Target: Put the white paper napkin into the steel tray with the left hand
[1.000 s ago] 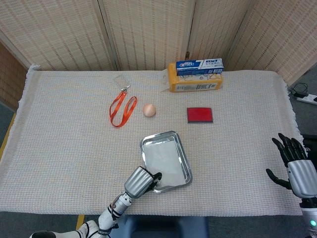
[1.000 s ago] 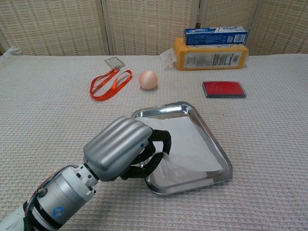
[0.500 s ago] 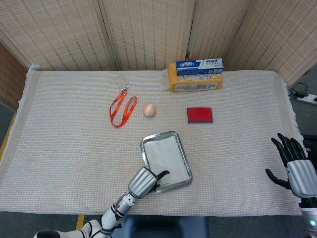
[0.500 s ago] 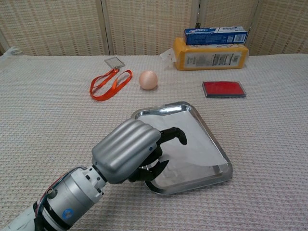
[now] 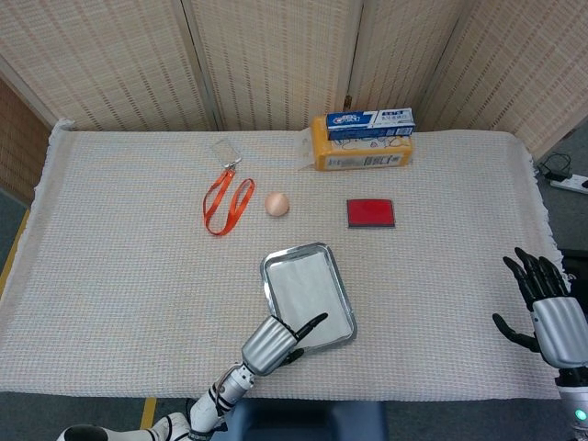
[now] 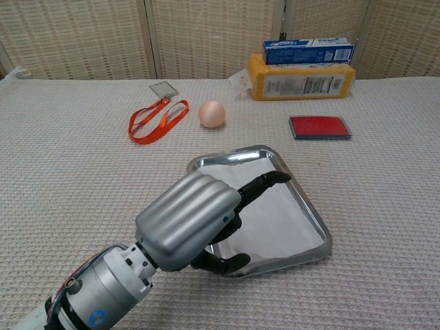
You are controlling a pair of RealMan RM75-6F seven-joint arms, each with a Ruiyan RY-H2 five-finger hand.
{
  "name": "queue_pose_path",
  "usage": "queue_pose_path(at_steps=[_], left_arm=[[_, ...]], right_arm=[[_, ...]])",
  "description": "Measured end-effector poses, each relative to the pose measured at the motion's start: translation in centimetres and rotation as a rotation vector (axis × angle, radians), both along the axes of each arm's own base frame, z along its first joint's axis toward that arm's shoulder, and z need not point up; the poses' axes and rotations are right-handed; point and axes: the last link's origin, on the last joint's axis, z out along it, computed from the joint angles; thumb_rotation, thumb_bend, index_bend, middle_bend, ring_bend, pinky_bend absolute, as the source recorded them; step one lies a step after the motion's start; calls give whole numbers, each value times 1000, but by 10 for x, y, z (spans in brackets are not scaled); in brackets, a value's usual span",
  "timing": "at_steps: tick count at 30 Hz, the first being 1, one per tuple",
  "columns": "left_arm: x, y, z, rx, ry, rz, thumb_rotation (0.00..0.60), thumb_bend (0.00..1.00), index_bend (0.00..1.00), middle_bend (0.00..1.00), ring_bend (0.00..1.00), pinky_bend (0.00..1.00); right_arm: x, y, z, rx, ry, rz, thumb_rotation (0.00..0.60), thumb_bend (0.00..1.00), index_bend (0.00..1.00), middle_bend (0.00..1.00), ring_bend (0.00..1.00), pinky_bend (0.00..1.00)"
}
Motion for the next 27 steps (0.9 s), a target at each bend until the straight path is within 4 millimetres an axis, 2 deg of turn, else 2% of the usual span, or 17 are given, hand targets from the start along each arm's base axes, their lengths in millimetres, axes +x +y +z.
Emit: queue_pose_path(at_steps=[10,20,23,27], left_arm=[[7,-6,2,16,51,-20,600,201,137,1000,1000,1000],[8,-12,8,-44,43,4,600,216,229,1000,1000,1000],[9,-14,14,-94,31,25,600,219,246,1000,1000,1000],[1,-10,35,-111,16,50,600,252,270,1000,974,1000]], right_arm=[[1,1,0,1,-1,5,600,338,0,0,0,0],[1,2,3,1,-9,15,600,338,0,0,0,0],[2,3,3,3,-10,20,600,338,0,0,0,0],[3,6,3,4,-8,28,600,337,0,0,0,0]])
